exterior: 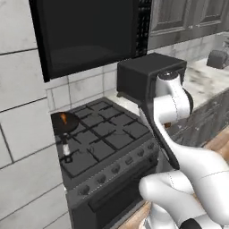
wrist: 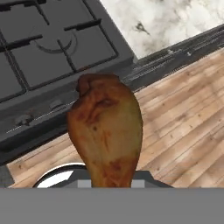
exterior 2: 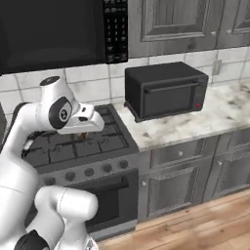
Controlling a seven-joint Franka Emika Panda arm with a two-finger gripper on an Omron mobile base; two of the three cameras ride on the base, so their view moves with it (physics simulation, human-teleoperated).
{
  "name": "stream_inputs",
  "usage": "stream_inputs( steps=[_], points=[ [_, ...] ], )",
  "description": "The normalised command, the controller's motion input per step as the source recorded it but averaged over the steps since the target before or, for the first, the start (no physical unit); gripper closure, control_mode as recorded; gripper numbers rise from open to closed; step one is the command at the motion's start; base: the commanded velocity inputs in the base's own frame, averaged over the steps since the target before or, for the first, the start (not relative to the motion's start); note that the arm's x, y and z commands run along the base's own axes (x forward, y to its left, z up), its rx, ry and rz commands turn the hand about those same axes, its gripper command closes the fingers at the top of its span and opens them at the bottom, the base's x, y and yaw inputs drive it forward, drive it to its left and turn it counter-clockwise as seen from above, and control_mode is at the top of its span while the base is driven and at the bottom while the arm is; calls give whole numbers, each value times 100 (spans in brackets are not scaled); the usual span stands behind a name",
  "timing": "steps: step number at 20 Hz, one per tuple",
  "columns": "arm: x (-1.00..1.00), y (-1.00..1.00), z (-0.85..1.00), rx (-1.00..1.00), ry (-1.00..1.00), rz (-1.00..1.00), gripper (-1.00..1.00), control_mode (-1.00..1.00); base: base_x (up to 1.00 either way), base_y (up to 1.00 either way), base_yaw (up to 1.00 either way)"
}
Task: Take the chicken drumsticks from the pan and place one on each plate on the dining counter.
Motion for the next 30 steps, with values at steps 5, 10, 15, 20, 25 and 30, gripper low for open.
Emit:
stream_inputs(
  steps=[5,10,15,20,25,30],
  points=[
    [0,0,0,0,0,0,100,100,1,0,-100],
    [0,0,0,0,0,0,100,100,0,0,-100],
    [0,0,0,0,0,0,100,100,0,0,-100],
    [0,0,0,0,0,0,100,100,0,0,-100],
    [0,0,0,0,0,0,100,100,0,-3,-100],
    [0,0,0,0,0,0,100,100,7,0,-100]
  ],
)
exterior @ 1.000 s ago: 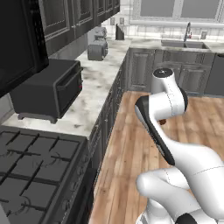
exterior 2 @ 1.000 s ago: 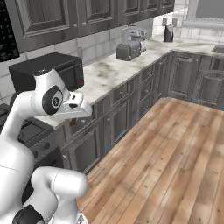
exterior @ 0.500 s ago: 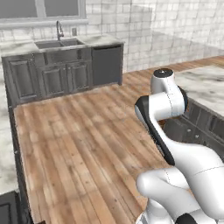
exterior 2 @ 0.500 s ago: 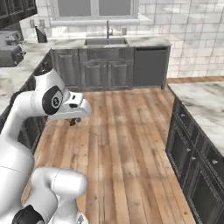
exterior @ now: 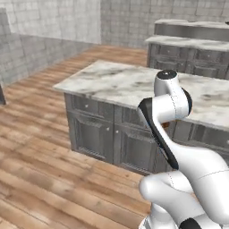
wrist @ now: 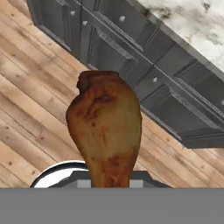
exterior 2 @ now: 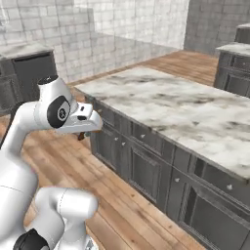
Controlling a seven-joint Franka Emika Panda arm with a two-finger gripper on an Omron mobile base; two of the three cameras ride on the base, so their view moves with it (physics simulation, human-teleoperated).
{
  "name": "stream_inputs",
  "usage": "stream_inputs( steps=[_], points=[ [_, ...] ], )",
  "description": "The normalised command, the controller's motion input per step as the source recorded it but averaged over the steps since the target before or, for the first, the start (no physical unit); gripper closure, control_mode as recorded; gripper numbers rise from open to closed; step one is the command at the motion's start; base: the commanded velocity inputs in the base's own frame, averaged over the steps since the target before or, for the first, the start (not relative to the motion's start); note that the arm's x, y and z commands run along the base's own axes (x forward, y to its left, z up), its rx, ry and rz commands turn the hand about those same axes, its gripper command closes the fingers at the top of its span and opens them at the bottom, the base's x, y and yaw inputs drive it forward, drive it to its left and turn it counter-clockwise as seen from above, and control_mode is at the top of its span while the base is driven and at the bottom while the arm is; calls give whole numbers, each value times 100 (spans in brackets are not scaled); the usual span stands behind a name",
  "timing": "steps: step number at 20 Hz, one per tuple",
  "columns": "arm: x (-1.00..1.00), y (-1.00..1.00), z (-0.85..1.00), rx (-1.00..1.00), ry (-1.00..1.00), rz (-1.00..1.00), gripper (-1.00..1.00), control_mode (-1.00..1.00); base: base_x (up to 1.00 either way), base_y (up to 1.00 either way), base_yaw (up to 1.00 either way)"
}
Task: Take the chicken drumsticks from the pan and place one on each plate on the dining counter.
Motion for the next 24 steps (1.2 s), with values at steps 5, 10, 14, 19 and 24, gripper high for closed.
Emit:
stream_inputs(
  steps=[5,10,14,19,24],
  points=[
    [0,0,0,0,0,0,100,100,23,4,-94],
    [0,0,0,0,0,0,100,100,37,21,-69],
    [0,0,0,0,0,0,100,100,38,27,-38],
    [0,0,0,0,0,0,100,100,45,67,-24],
    [0,0,0,0,0,0,100,100,46,94,-22]
  ],
)
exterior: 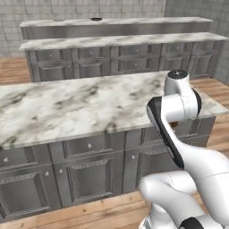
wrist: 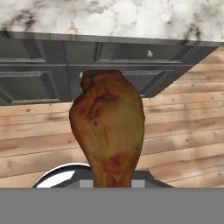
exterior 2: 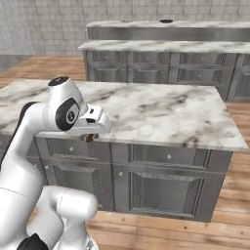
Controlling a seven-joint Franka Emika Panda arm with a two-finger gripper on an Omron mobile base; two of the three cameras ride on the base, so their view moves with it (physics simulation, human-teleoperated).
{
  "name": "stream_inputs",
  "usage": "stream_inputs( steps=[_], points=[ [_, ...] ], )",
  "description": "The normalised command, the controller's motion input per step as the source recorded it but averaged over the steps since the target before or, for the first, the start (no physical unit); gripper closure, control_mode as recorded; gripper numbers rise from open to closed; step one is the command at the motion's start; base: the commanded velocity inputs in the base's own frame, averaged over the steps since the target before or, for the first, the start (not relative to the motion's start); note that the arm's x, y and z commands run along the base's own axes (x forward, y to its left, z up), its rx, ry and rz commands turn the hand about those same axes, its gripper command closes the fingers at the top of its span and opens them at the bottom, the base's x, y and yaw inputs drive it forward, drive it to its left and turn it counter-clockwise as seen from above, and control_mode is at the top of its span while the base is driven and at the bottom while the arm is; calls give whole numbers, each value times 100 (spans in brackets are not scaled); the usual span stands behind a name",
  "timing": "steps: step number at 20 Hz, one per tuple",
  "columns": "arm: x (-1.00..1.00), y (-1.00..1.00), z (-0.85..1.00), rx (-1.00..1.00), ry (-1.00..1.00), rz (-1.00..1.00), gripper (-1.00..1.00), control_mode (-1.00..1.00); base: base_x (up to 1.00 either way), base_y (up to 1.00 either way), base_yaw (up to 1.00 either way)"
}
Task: Take the chicken drumsticks from the pan and place one on each plate on the dining counter.
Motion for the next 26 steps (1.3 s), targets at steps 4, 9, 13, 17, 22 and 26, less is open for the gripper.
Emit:
stream_inputs(
  steps=[4,9,13,17,22,26],
  points=[
    [0,0,0,0,0,0,100,100,41,100,-19],
    [0,0,0,0,0,0,100,100,35,100,-10],
    [0,0,0,0,0,0,100,100,20,100,-3],
    [0,0,0,0,0,0,100,100,13,100,-2],
    [0,0,0,0,0,0,100,100,7,100,-1],
    [0,0,0,0,0,0,100,100,5,100,0]
  ],
)
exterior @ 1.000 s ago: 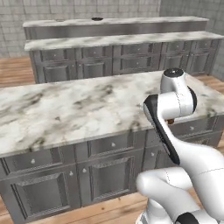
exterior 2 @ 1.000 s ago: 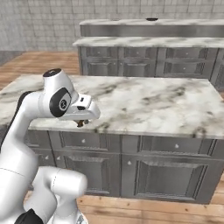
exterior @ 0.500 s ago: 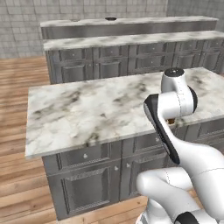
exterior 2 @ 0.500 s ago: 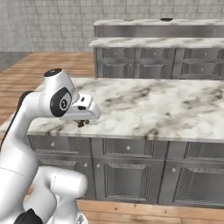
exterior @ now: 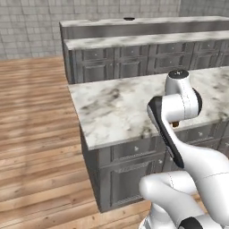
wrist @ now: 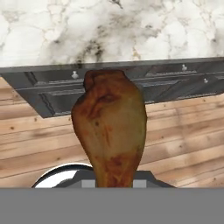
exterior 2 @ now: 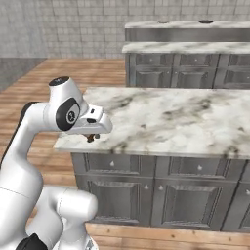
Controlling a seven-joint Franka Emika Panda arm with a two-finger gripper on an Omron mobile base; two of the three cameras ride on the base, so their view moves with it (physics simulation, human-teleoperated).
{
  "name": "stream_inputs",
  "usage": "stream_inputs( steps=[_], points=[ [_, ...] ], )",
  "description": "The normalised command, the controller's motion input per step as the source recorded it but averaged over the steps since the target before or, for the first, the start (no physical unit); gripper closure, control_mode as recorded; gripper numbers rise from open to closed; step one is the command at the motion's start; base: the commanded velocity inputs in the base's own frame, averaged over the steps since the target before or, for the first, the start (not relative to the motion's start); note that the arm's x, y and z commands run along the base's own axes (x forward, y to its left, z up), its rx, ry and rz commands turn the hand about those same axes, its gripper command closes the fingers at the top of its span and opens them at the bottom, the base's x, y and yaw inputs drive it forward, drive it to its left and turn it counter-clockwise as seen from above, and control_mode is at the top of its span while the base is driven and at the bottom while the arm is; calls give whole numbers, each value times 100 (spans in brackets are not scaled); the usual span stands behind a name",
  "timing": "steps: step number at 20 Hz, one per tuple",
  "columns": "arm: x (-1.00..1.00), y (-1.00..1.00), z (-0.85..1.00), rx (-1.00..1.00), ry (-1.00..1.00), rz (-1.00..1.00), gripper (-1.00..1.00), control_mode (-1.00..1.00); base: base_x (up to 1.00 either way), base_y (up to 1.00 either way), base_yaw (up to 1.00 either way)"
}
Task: Take the chicken drumsticks from the pan and place one on each plate on the dining counter.
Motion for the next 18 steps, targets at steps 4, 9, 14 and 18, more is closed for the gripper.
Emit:
stream_inputs(
  steps=[4,9,14,18],
  points=[
    [0,0,0,0,0,0,100,100,13,100,-7],
    [0,0,0,0,0,0,100,100,18,100,-10],
    [0,0,0,0,0,0,100,100,32,100,-12],
    [0,0,0,0,0,0,100,100,43,100,-15]
  ],
)
